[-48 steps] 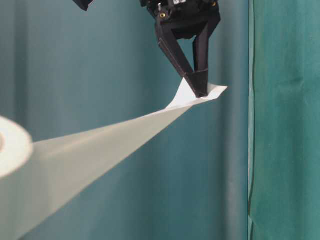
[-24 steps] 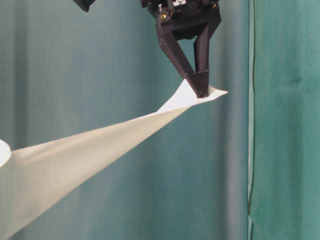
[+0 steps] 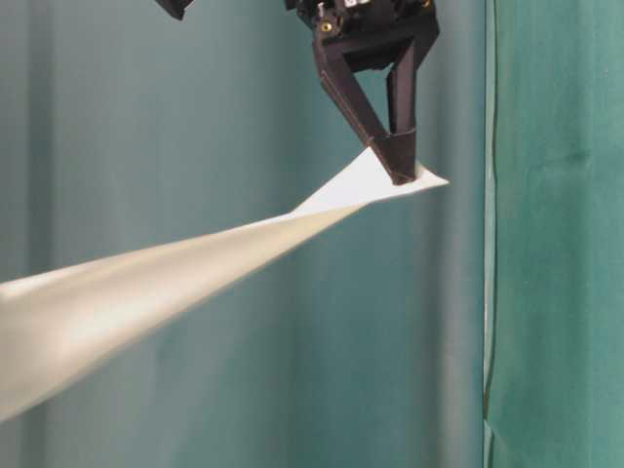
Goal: Peel off the duct tape with your right arm.
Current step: 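Lift the roll upright with the left gripper, keeping the strip taut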
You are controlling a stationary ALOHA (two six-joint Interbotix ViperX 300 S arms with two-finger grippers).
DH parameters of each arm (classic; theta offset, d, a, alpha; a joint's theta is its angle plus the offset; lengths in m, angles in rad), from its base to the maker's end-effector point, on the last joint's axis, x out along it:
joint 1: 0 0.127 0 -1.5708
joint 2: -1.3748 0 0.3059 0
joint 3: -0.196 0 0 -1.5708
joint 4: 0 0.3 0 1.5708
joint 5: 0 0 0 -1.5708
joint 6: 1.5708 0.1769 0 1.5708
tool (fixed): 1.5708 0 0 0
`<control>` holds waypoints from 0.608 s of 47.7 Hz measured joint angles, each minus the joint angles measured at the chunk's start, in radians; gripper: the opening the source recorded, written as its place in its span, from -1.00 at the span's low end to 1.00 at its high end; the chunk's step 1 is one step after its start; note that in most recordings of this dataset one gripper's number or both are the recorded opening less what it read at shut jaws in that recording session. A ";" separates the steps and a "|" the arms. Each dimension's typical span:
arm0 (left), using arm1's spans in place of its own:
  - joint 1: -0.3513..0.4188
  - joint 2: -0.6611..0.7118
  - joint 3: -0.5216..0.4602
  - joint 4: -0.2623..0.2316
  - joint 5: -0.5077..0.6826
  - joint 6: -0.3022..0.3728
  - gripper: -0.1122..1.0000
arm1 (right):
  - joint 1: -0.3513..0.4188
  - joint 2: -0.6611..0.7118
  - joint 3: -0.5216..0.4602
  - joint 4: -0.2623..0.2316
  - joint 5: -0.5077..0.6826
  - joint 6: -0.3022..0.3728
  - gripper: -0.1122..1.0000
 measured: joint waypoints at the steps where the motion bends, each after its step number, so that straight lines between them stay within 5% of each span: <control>1: 0.002 -0.005 0.003 0.000 -0.009 0.006 -0.44 | -0.002 0.000 0.005 0.000 0.000 0.000 -0.96; 29: 0.035 -0.032 0.031 0.000 -0.051 0.009 -0.44 | -0.002 0.006 0.008 0.002 0.000 0.000 -0.96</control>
